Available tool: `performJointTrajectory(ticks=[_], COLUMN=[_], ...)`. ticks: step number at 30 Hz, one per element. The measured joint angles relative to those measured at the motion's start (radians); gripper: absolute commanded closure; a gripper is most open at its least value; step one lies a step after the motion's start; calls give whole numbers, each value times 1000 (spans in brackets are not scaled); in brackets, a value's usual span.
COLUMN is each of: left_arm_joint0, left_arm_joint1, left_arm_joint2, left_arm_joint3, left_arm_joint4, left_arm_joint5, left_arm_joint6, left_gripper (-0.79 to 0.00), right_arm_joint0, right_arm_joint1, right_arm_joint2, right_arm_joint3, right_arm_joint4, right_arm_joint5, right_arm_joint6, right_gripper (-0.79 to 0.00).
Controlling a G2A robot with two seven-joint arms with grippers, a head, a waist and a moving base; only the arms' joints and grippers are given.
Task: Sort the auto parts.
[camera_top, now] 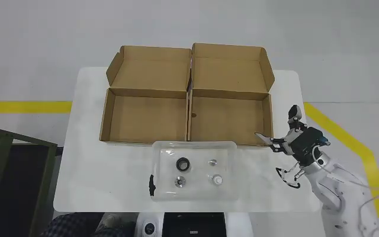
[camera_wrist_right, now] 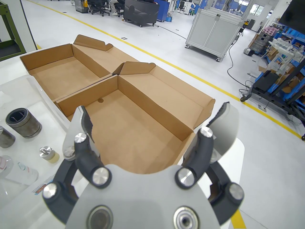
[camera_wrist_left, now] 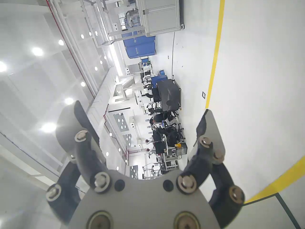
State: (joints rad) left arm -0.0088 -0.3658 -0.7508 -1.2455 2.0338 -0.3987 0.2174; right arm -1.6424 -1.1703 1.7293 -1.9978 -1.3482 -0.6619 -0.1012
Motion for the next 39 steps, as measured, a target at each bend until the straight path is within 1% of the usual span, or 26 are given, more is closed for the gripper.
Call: performJointTrajectory(ticks=[2, 5, 12, 14, 18, 23, 30, 36, 39], left_arm_joint0=[0, 0, 0, 0, 0, 0, 0, 0, 0], left_arm_joint1=[0, 0, 0, 0, 0, 0, 0, 0, 0], left_arm_joint2=[0, 0, 0, 0, 0, 0, 0, 0, 0], left_arm_joint3=[0, 0, 0, 0, 0, 0, 0, 0, 0], left_arm_joint4=[0, 0, 0, 0, 0, 0, 0, 0, 0], left_arm_joint5=[0, 0, 0, 0, 0, 0, 0, 0, 0], left_arm_joint6=[0, 0, 0, 0, 0, 0, 0, 0, 0], left_gripper=[-785, -785, -785, -785, -785, -785, -785, -785, -785], right_arm_joint0=[9, 26, 37, 36, 32, 30, 16, 26, 35], right_arm_joint1=[3, 10, 27, 31, 48, 76, 138, 186, 202], right_arm_joint2=[-9, -17, -52, -75, -149, -211, -293, -335, -340], right_arm_joint3=[-4, -7, -34, -45, -67, -83, -125, -113, -101], right_arm_joint4=[3, 2, -8, -15, -40, -43, -80, -91, -84], right_arm_joint5=[-33, -110, -313, -346, -351, -350, -350, -350, -350], right_arm_joint6=[13, 26, 76, 96, 142, 159, 208, 245, 262], right_gripper=[-785, -785, -785, -785, -785, -785, -785, -785, -785])
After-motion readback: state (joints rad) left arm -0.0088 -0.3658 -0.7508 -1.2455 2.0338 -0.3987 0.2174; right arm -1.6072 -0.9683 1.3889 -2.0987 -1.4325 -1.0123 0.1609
